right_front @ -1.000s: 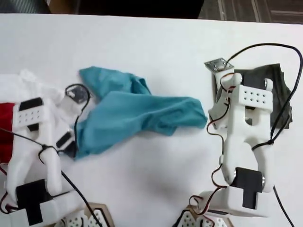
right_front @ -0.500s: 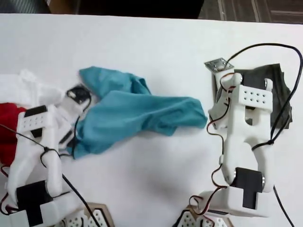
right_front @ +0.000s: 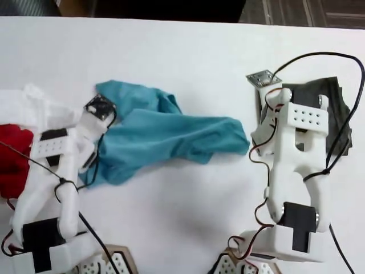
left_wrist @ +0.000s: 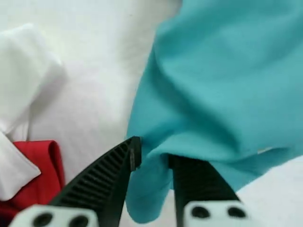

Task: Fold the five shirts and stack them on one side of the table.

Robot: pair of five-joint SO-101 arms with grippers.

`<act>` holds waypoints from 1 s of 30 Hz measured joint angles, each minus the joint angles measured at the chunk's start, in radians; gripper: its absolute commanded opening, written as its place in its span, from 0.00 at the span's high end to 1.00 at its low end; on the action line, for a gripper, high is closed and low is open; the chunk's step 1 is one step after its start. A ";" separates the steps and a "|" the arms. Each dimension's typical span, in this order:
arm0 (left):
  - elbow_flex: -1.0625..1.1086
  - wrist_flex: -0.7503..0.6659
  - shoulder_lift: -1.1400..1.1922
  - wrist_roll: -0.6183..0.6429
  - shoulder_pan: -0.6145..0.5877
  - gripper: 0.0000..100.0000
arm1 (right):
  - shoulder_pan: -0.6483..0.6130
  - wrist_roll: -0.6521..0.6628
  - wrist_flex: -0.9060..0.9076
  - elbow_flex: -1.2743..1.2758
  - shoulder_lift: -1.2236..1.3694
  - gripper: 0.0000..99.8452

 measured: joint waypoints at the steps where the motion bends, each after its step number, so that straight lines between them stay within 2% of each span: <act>1: 0.000 0.002 0.000 0.003 0.002 0.97 | 0.000 0.000 0.000 0.000 0.000 0.84; 4: -0.040 0.043 0.000 0.003 0.000 0.97 | 0.000 0.000 0.000 0.000 0.000 0.84; 7: -0.147 0.146 0.000 0.038 0.002 0.97 | 0.000 0.000 0.000 0.000 0.000 0.84; 16: -0.598 0.585 0.000 0.049 0.002 0.97 | 0.000 0.000 -0.086 0.000 0.000 0.84; 22: -0.810 0.827 0.000 0.049 0.017 0.97 | -0.002 0.000 -0.110 0.000 0.000 0.84; 26: -0.876 0.875 0.000 0.051 0.018 0.97 | -0.005 0.000 -0.129 0.031 -0.038 0.84; 30: -0.839 0.876 -0.002 0.051 0.018 0.97 | -0.048 0.000 -0.219 0.178 -0.167 0.84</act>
